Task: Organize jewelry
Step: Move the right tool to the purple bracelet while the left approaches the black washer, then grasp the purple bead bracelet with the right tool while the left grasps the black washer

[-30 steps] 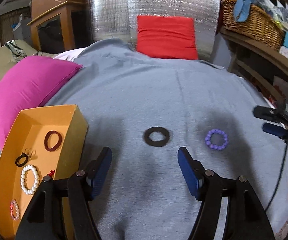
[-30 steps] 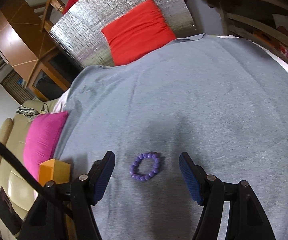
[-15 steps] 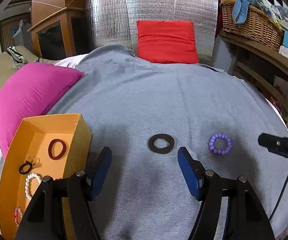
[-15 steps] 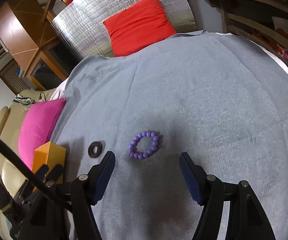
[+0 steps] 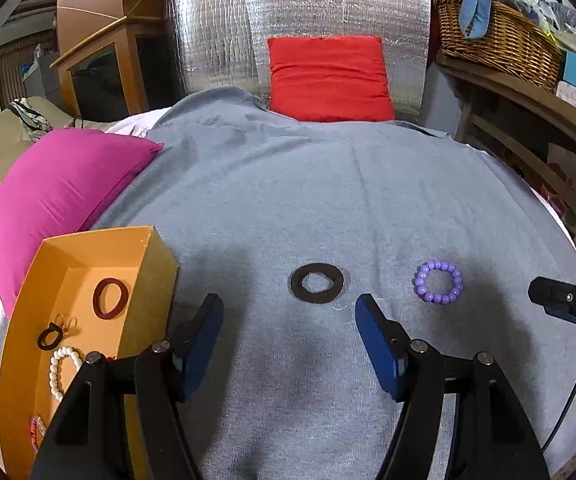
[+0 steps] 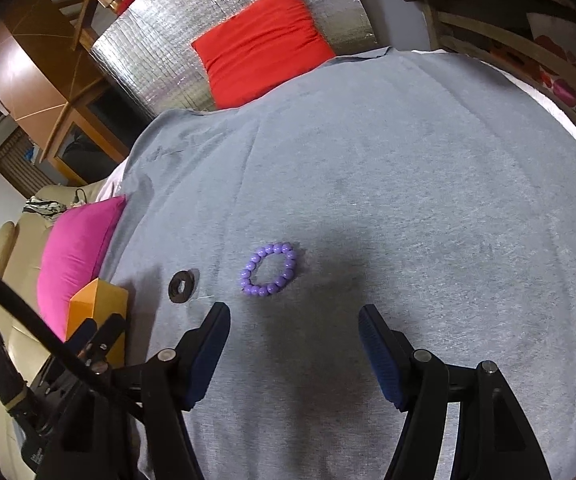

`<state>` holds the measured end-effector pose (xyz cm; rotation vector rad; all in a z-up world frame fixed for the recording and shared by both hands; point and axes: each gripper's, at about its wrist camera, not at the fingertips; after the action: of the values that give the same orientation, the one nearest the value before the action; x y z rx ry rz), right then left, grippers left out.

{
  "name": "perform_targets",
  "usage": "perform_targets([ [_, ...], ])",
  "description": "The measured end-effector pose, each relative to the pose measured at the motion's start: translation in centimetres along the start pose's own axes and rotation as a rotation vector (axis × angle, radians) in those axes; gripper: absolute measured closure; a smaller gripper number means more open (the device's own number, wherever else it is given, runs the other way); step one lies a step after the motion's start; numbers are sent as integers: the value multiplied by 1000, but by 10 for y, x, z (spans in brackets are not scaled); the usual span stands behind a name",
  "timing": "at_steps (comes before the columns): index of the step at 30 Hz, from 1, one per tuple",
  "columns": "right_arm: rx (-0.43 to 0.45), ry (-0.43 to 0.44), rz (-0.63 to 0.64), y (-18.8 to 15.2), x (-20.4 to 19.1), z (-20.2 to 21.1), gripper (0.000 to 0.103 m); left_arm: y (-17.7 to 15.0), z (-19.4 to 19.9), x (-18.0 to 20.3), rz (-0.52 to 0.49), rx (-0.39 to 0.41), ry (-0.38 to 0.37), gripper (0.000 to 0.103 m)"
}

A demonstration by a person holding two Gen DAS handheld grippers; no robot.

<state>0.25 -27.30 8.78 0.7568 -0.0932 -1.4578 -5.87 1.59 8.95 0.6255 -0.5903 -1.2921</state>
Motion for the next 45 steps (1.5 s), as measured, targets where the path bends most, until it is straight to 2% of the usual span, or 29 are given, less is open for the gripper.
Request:
perform_targets([
  [7,-15,18,-24,0,3,-8,33,-5,-13,-4,-17,-70,15,34],
  [11,-36,42,-55,2,9,-17,47,-7,-21,-6,-34,-111,24,34],
  [14,-51,40,-80,3,13,-25,53,-7,-27,-7,-49,-128,31,34],
  [22,-55,6,-70,7,11,-42,54,-5,-39,-11,-58,-151,66,34],
  [28,-67,-26,-63,12,8,-56,54,-2,-39,-9,-52,-140,61,34],
  [39,-79,-30,-74,20,4,-71,54,1,-39,-10,-42,-121,68,33],
  [45,-70,-77,-42,23,-1,-77,54,1,-41,-8,-49,-120,67,34],
])
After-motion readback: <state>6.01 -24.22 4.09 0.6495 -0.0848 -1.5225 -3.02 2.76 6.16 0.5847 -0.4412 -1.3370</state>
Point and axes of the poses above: each gripper's, at about its wrist camera, not at the fingertips, and z roughly against the way its jaws point, x to its right, y to its top, and after that the axes turned 7 degrees about z, right-handed
